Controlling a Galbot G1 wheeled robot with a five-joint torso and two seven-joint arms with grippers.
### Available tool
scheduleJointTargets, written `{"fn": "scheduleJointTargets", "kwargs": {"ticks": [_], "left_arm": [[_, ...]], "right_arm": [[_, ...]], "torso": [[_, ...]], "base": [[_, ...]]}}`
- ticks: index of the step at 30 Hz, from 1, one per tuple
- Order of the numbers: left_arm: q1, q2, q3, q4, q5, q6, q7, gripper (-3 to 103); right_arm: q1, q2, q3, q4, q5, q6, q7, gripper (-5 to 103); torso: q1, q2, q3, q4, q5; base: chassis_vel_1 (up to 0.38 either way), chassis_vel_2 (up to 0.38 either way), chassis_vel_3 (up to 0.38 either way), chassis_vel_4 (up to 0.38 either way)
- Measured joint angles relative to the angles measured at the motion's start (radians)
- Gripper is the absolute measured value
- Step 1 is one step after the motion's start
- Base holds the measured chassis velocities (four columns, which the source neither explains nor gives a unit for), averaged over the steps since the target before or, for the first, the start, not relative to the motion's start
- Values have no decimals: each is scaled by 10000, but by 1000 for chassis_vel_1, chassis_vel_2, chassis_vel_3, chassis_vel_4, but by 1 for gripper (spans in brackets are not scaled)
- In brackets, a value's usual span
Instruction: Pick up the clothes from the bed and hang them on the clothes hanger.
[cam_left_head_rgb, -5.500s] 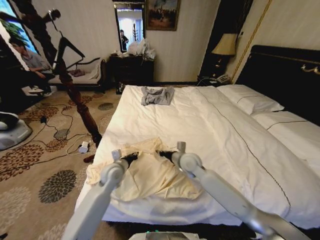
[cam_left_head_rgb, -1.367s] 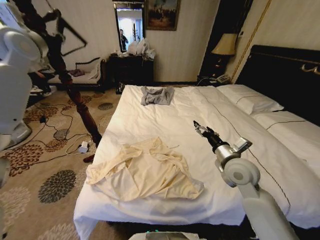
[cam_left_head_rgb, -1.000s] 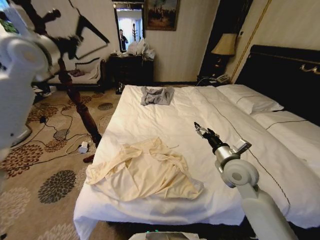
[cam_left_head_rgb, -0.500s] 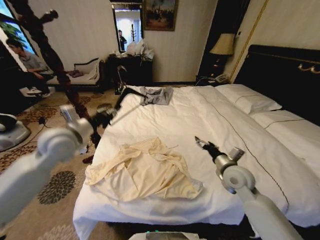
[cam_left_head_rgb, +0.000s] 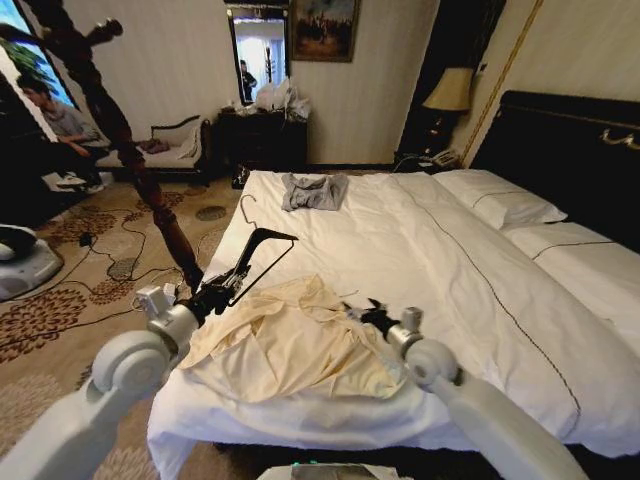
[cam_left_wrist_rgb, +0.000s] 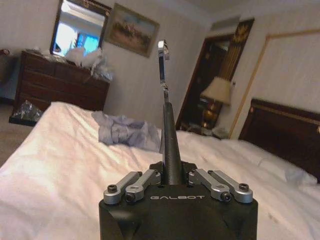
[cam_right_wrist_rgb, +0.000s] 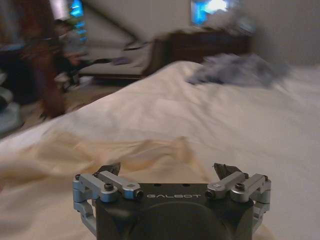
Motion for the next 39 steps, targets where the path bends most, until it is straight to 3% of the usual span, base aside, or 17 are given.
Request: {"fn": "scheduleJointTargets", "kwargs": {"ticks": [1, 5, 10, 13, 20, 25, 31, 35, 39], "left_arm": [[0, 0, 0, 0, 0, 0, 0, 18], [-354, -390, -119, -103, -48, 191, -62, 18], [-488, -483, -117, -32, -47, 248, -57, 18], [-617, -458, -79, 36, -57, 292, -52, 18], [-911, -426, 53, 50, -93, 366, -58, 18], [-945, -425, -26, 37, -110, 414, -112, 18], [-786, -428, -215, -2, -101, 432, -139, 18], [-739, -571, -306, 26, -87, 409, -183, 18], [-701, -681, -323, 39, -85, 398, -209, 18]], "right_arm": [[0, 0, 0, 0, 0, 0, 0, 100], [1109, 514, -1753, -991, -1785, 114, 342, 100], [2085, 1202, -2780, -1934, -2077, -57, 930, 100], [2772, 1613, -3169, -2504, -2226, -626, 1406, 100], [3321, 1563, -3501, -2146, -1281, -1911, 2062, 100], [3581, 1984, -3815, -1824, -96, -2905, 3232, 100], [3773, 2555, -4175, -2106, 147, -3201, 3782, 101], [3847, 2867, -4335, -2461, 20, -3283, 3976, 92], [3898, 3086, -4437, -2750, -192, -3381, 4176, 76]], "torso": [[0, 0, 0, 0, 0], [0, 0, 0, 1, 2], [1, -1, 1, 4, 0], [1, -1, 1, 5, -1], [1, -1, 1, -2, 1], [1, -1, 1, 3, 1], [1, -1, 1, 3, 1], [1, -1, 1, 3, 0], [1, -1, 1, 1, 1]], "base": [[0, 0, 0, 0], [0, 0, 0, 0], [0, 0, 0, 0], [0, 0, 0, 0], [0, 0, 0, 0], [0, 0, 0, 0], [0, 0, 0, 0], [0, 0, 0, 0], [0, 0, 0, 0]]}}
